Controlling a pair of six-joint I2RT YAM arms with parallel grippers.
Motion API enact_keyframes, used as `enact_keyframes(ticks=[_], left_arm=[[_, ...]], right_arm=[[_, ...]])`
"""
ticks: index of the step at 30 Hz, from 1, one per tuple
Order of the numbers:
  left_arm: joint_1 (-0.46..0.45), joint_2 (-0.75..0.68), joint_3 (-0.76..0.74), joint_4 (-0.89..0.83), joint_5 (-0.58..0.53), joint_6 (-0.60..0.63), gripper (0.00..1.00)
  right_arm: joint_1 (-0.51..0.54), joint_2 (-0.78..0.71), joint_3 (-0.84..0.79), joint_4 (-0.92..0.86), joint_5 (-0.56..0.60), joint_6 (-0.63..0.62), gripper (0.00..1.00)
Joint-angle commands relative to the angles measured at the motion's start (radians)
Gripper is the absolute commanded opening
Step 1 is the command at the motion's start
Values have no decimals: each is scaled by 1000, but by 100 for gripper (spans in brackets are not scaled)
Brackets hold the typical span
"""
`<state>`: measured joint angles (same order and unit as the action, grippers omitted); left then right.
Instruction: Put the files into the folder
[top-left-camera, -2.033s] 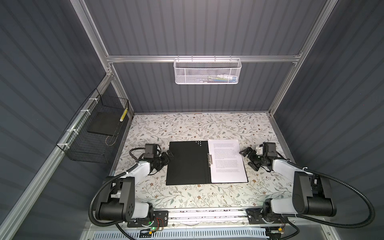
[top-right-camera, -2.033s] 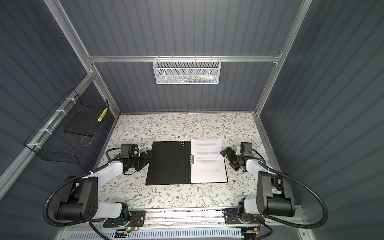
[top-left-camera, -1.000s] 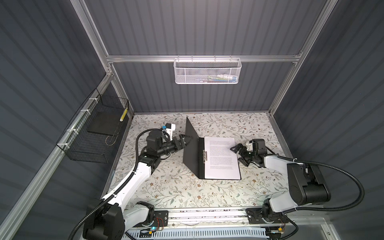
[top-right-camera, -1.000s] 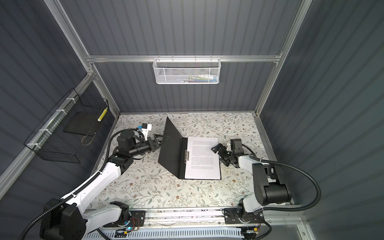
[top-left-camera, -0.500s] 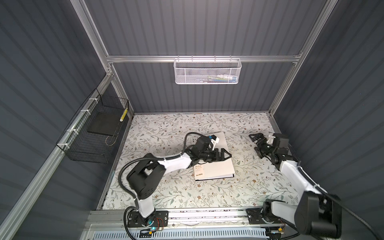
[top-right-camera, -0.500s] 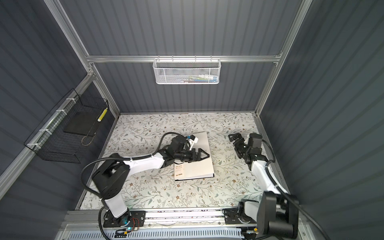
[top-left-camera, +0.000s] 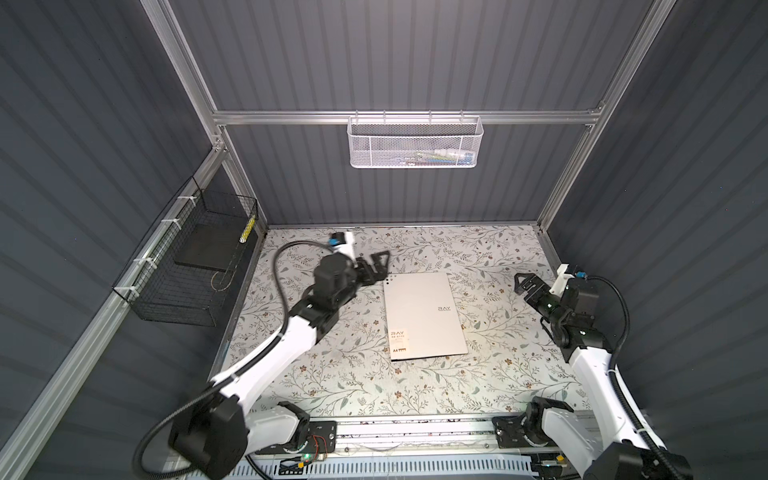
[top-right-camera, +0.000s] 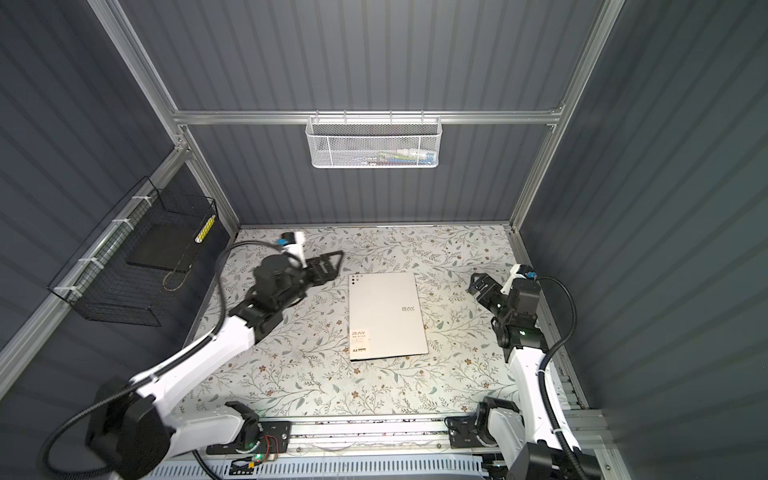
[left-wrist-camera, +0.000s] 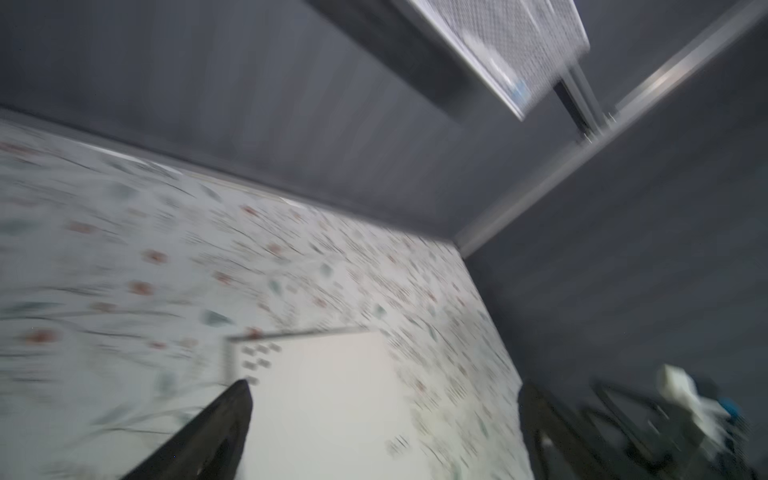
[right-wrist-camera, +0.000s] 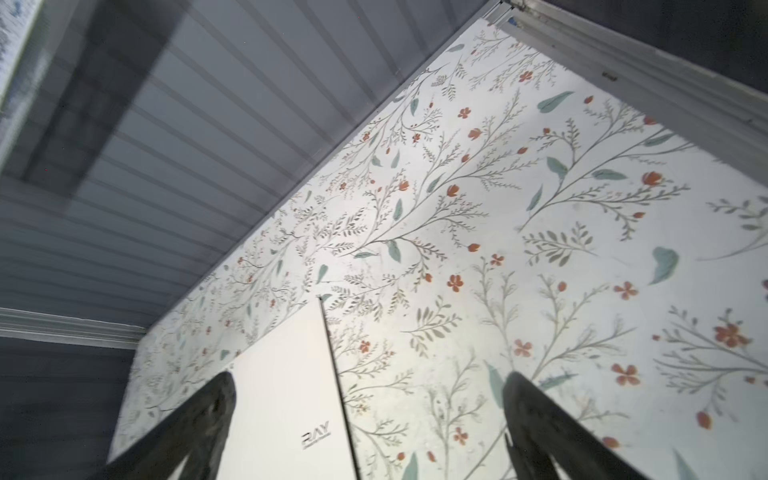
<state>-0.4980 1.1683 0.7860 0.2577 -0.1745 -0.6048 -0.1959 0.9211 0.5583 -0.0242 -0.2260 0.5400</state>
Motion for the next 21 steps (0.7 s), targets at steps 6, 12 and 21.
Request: enact_keyframes(ticks=[6, 12, 21], left_arm=[[48, 93, -224, 31, -847, 284, 100], [157, 228, -287, 239, -814, 362, 100], [236, 443, -317, 596, -705, 549, 100]], right_arm=[[-5, 80, -205, 438, 130, -209, 99], [-4, 231, -301, 751, 167, -232, 99], [9, 434, -241, 914, 127, -362, 99]])
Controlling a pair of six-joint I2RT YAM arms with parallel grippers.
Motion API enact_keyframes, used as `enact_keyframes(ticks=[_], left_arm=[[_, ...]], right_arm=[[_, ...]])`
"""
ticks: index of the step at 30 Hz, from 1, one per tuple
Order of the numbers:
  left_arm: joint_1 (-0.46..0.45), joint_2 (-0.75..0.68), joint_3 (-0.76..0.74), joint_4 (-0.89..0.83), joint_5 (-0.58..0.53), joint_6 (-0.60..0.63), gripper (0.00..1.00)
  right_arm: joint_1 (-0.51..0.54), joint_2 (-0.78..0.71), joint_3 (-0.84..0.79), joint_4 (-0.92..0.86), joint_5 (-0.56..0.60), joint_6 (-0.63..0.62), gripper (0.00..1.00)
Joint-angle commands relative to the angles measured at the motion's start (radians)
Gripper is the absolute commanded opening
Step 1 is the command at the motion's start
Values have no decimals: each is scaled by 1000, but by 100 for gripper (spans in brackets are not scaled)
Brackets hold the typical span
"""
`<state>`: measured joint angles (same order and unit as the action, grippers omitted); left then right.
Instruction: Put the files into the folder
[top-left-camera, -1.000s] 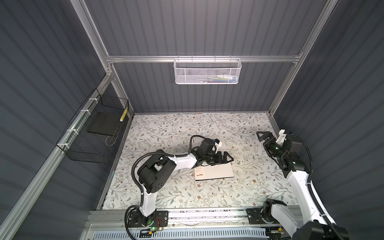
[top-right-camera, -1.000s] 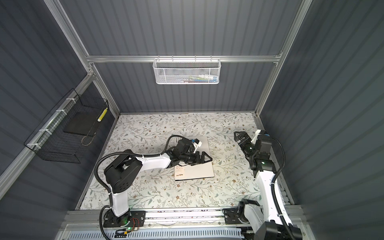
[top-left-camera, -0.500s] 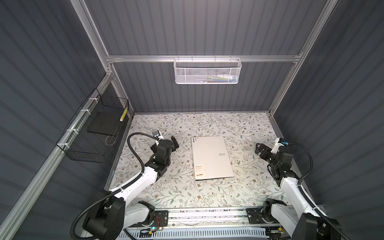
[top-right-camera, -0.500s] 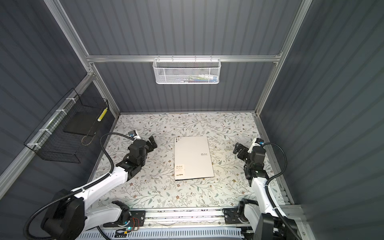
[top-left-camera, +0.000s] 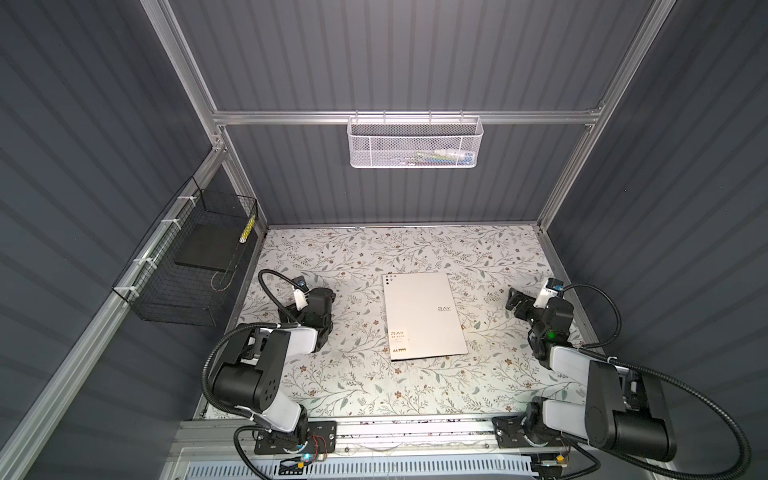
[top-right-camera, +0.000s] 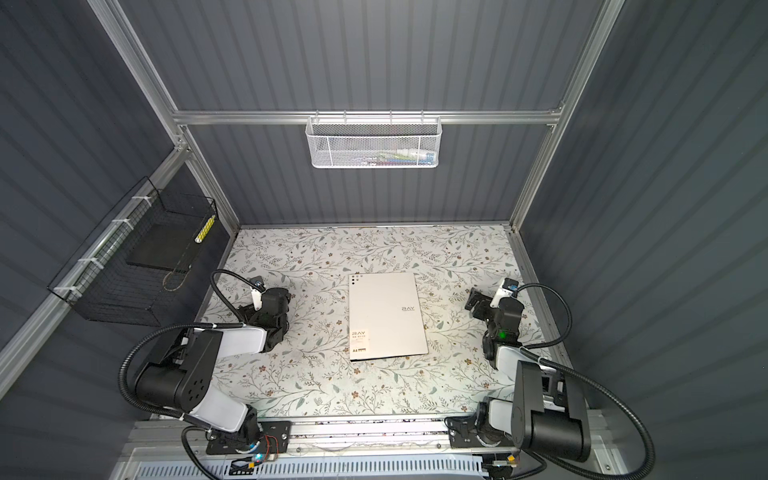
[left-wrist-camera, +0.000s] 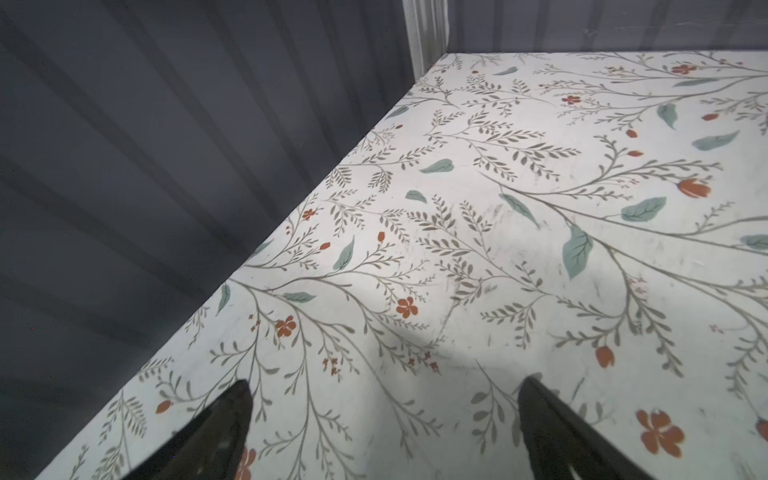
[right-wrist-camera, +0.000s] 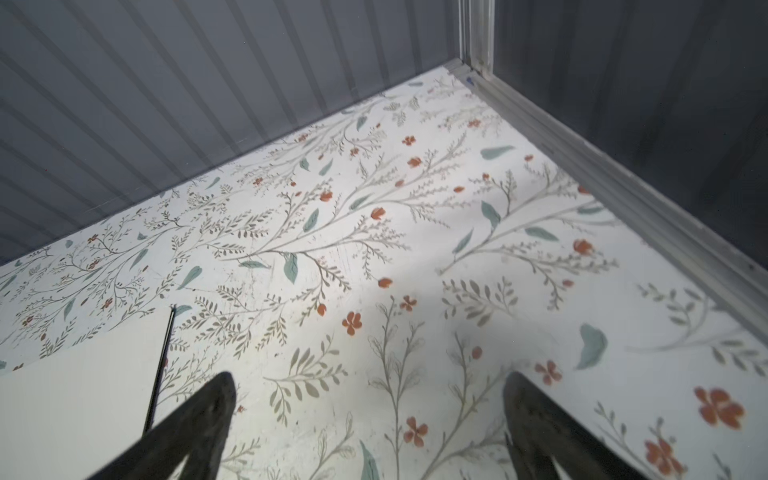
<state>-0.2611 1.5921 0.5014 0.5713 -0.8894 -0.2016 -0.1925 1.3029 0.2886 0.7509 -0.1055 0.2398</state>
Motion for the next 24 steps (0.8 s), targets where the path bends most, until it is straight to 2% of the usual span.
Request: enact_keyframes(ticks=[1, 2, 3, 4, 5, 6, 7, 8, 9, 10, 11, 12, 14, 15, 17, 19, 21, 24], left_arm=[[33, 63, -89, 456, 92, 161, 100], [56, 89, -102, 509, 122, 197, 100], [57, 52, -80, 364, 190, 168, 100], [65, 62, -85, 402, 305, 193, 100], [70, 124, -102, 513, 371, 226, 100], [75, 181, -105, 600, 356, 272, 100], [86, 122, -68, 382, 384, 209, 100], [123, 116, -48, 364, 424, 172, 100], [152, 144, -59, 438, 449, 179, 100], [155, 117, -41, 328, 455, 150, 100], [155, 117, -42, 353, 456, 150, 100], [155, 140, -54, 424, 450, 175, 100], [155, 116, -40, 338, 452, 150, 100], [155, 130, -49, 395, 452, 162, 100], [148, 122, -50, 373, 445, 166, 100], [148, 122, -51, 380, 444, 165, 100], [148, 129, -54, 400, 445, 170, 100], [148, 127, -53, 393, 445, 168, 100]], right_arm=[[8, 71, 38, 154, -25, -74, 99], [19, 68, 57, 113, -44, -96, 99], [42, 79, 67, 85, -41, -123, 99], [66, 126, 56, 138, -13, -147, 99], [93, 174, 36, 270, 36, -160, 99], [98, 161, 25, 239, 68, -154, 99], [94, 128, 48, 145, 79, -145, 99], [96, 148, 41, 207, 82, -147, 99], [96, 176, 21, 285, 84, -145, 99], [97, 150, 30, 215, 82, -149, 99], [101, 132, 39, 173, 87, -150, 99], [118, 145, 32, 218, 114, -162, 99], [161, 158, 18, 261, 176, -200, 99], [165, 147, 16, 248, 179, -203, 99], [166, 154, 17, 261, 179, -204, 99], [159, 166, 41, 222, 150, -202, 99], [99, 162, 76, 146, 33, -169, 99], [114, 166, 57, 195, 58, -184, 99]])
